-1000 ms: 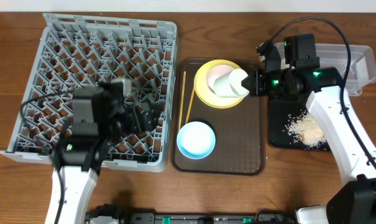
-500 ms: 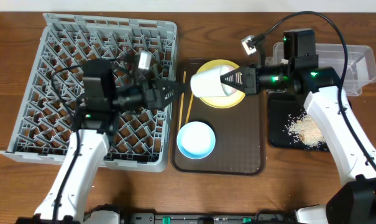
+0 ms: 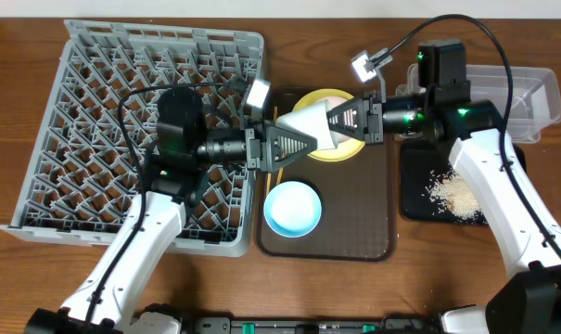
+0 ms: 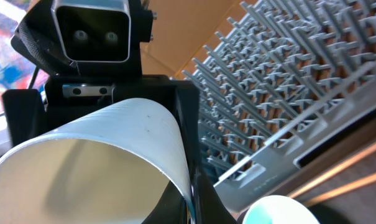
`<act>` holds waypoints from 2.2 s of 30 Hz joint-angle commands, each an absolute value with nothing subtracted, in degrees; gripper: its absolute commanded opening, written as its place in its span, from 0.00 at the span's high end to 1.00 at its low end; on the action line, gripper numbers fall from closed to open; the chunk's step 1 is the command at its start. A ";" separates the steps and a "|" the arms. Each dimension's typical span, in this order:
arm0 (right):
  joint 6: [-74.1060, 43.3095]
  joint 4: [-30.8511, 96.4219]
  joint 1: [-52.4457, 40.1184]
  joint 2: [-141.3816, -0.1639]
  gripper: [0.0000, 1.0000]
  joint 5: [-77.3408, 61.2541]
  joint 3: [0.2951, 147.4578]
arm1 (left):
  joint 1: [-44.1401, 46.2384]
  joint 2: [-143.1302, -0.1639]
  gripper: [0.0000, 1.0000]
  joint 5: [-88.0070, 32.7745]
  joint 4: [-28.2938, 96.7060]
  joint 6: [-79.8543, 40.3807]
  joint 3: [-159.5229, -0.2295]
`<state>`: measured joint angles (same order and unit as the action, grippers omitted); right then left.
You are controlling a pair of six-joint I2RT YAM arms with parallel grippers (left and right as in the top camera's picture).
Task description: Sort waste into correct bins and load items into the dishwasher
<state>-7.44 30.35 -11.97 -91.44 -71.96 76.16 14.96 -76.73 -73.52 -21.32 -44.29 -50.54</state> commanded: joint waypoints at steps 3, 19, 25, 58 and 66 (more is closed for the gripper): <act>-7.27 30.20 -13.43 -91.53 0.99 -75.29 76.71 | 16.27 -76.84 0.00 -73.91 -27.16 -48.75 -51.46; -7.22 29.34 -13.96 -91.53 0.99 -74.83 76.71 | 16.32 -76.84 0.30 -73.95 -27.97 -47.42 -51.46; -7.25 29.54 -13.96 -91.53 0.99 -74.85 76.71 | 16.32 -76.84 0.40 -73.91 -27.14 -39.51 -51.46; -3.97 56.29 -13.96 -91.50 0.84 -13.82 76.73 | -1.26 -66.83 0.71 -15.84 32.58 -7.46 -57.39; -3.97 56.62 -13.91 -91.50 0.83 -13.54 76.73 | -5.52 -66.81 0.71 -3.05 47.44 -7.53 -59.55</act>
